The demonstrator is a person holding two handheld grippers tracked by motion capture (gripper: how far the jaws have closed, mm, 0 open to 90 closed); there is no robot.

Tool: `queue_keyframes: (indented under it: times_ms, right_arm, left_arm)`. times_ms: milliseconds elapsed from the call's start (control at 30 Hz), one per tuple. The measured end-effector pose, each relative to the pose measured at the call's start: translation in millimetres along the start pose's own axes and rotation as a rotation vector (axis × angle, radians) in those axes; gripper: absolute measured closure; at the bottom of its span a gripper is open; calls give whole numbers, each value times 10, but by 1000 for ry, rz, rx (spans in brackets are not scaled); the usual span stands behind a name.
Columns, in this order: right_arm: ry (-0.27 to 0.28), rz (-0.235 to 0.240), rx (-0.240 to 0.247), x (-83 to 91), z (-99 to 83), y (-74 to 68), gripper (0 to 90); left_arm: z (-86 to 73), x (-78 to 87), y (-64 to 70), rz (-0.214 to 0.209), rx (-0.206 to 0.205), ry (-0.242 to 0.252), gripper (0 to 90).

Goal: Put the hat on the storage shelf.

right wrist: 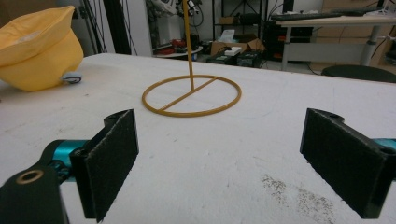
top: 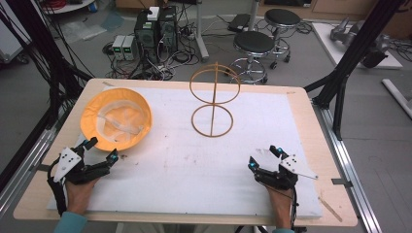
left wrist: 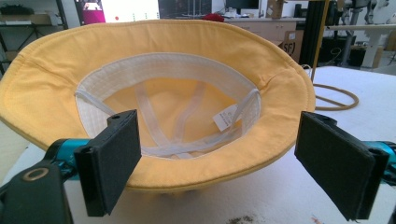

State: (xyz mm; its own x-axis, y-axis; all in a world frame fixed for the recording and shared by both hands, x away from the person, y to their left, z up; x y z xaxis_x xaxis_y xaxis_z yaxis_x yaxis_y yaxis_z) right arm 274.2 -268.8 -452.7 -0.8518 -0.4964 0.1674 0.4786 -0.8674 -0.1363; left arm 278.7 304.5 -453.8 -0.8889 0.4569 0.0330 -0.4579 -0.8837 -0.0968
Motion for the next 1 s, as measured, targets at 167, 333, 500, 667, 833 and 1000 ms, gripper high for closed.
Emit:
queue_keyframes:
  times_ms: [167,333,500,667,833,1000]
  right_arm:
    - [-2,0,5,-2,0,-6,105]
    - [-1,0,8,-2,0,-3,105]
    - [-3,2,8,0,0,-10,105]
    - [-4,7,9,0,0,-7,105]
    - [-2,6,9,-2,1,-4,105]
    - [-4,10,6,-1,1,-7,105]
  left_arm:
    - [0,-1,0,-1,0,0,147]
    - [0,2,2,0,-3,1,147]
    - [-1,4,12,6,-7,7,147]
    - [-2,9,5,11,1,9,147]
    - [8,-12,17,12,-13,-8,147]
    - [66,-31,26,16,-31,-23,147]
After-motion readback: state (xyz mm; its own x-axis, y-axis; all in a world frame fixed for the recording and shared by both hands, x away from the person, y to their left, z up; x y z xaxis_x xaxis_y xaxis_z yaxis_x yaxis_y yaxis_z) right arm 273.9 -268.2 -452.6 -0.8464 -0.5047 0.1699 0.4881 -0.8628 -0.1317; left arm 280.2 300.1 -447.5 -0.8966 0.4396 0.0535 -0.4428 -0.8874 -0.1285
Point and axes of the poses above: each handheld gripper's, and its own axes: x roughly backward along the jaws, z roughly out of its top, y roughly to its right, the point moved 1 cm from there along -x, roughly forward along the jaws, and after that the axes turned 4 degrees about -x, right-handed, at the moved point
